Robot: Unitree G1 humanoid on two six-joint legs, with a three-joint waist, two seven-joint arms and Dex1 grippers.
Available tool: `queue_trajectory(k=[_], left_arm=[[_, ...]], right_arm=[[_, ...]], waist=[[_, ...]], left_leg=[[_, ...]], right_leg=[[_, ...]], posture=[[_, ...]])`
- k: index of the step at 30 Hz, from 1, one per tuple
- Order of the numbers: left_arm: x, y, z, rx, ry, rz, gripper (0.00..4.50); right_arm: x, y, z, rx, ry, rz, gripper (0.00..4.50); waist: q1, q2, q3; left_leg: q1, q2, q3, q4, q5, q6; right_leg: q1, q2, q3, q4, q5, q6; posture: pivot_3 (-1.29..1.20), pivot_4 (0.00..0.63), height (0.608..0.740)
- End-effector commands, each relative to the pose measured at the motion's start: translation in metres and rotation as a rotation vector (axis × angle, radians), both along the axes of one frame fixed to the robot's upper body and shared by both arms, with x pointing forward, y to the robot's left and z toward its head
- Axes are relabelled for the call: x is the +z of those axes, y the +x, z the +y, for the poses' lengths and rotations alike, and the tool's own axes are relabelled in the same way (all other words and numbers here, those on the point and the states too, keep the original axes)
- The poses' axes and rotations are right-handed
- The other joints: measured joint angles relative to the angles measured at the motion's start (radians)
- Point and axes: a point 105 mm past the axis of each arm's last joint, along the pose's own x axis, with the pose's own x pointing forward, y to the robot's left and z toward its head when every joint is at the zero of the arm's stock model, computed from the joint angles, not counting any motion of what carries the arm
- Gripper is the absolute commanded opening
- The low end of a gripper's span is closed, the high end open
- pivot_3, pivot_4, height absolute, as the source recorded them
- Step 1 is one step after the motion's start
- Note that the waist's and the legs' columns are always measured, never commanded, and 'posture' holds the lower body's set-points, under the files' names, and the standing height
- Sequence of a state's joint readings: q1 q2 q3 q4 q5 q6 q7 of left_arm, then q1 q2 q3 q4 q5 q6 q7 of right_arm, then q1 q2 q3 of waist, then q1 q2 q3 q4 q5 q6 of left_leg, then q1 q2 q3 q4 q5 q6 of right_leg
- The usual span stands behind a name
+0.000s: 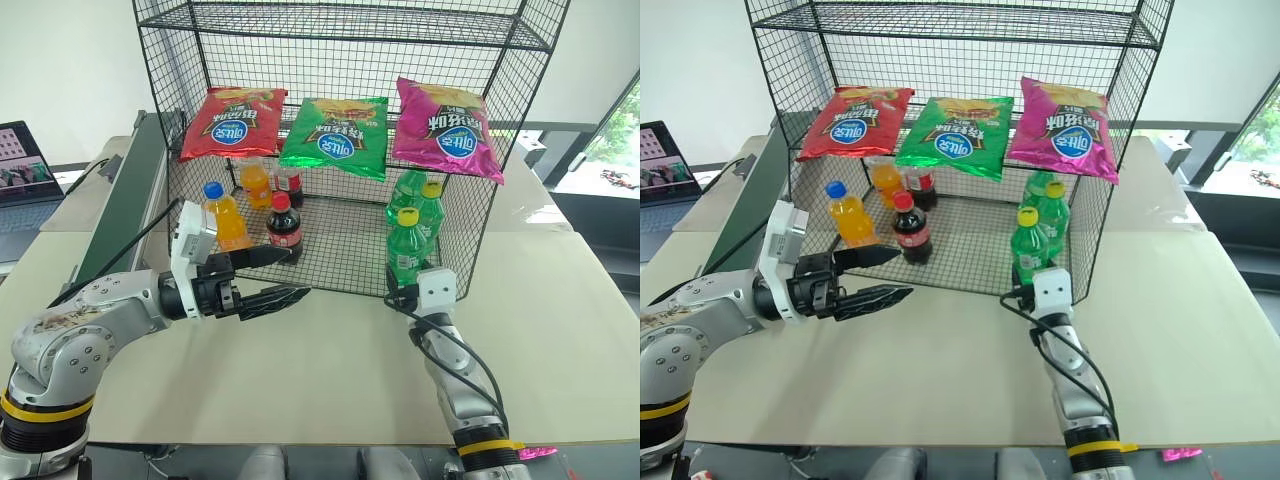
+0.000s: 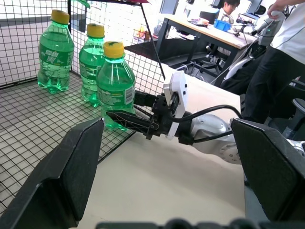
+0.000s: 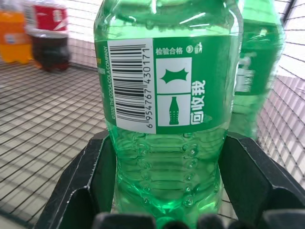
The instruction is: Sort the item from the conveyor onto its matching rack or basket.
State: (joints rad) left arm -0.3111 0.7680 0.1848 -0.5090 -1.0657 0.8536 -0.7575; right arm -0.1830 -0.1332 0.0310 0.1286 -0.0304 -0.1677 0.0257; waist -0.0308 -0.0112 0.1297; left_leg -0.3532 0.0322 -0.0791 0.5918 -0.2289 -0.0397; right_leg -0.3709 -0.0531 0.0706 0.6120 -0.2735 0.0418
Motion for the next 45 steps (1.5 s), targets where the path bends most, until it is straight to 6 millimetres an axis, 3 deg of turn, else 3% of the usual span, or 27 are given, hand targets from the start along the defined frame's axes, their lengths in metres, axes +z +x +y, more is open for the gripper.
queue_trajectory(k=[1,9,10,12,28,37,45], left_arm=[[0.014,-0.001,-0.005,-0.031,-0.024,-0.064,4.50],[0.012,-0.001,-0.006,-0.047,-0.017,-0.060,4.50],[0.012,-0.001,-0.006,-0.048,-0.017,-0.060,4.50],[0.012,-0.001,-0.006,-0.048,-0.016,-0.061,4.50],[0.009,0.000,-0.006,-0.047,-0.005,-0.065,4.50],[0.006,-0.001,-0.008,-0.044,-0.003,-0.058,4.50],[-0.014,0.005,0.003,0.063,0.066,-0.022,4.50]], right_arm=[[0.024,0.002,-0.002,-0.028,0.013,-0.136,2.80],[0.021,0.006,-0.005,-0.037,0.047,-0.142,2.80],[0.021,0.006,-0.005,-0.039,0.050,-0.141,3.84],[0.020,0.006,-0.006,-0.041,0.054,-0.140,4.48],[0.021,-0.011,-0.007,-0.008,0.085,-0.119,4.49],[0.037,-0.035,-0.011,0.058,0.094,-0.077,4.49],[0.057,-0.065,-0.012,0.150,0.069,-0.013,4.49]], waist=[[0.000,0.000,0.000],[-0.011,0.001,-0.001],[-0.011,0.001,-0.001],[-0.011,0.001,-0.001],[-0.008,0.002,-0.001],[-0.003,0.002,-0.001],[-0.006,0.003,-0.002]], left_leg=[[0.000,0.000,0.000,0.000,0.000,0.000],[0.001,0.000,0.000,0.000,0.000,0.000],[0.001,0.000,0.000,0.000,0.000,0.000],[0.001,0.000,0.000,0.000,0.000,0.000],[0.001,0.000,0.000,0.001,0.000,0.000],[0.001,0.000,0.000,0.001,0.000,0.000],[0.001,0.000,0.000,0.001,0.000,0.000]], right_leg=[[0.000,0.000,0.000,0.000,0.000,0.000],[0.001,0.000,0.000,0.001,0.000,0.000],[0.001,0.000,0.000,0.001,0.000,0.000],[0.001,0.000,0.000,0.001,0.000,0.000],[0.002,0.000,0.000,0.001,0.000,0.000],[0.002,0.000,0.000,0.001,0.000,0.000],[0.002,0.000,0.000,0.001,-0.001,0.002]], posture=[[0.00,0.150,0.738],[0.00,0.150,0.738],[0.00,0.150,0.738],[0.00,0.150,0.738],[0.00,0.150,0.738],[0.00,0.150,0.738],[0.00,0.150,0.738]])
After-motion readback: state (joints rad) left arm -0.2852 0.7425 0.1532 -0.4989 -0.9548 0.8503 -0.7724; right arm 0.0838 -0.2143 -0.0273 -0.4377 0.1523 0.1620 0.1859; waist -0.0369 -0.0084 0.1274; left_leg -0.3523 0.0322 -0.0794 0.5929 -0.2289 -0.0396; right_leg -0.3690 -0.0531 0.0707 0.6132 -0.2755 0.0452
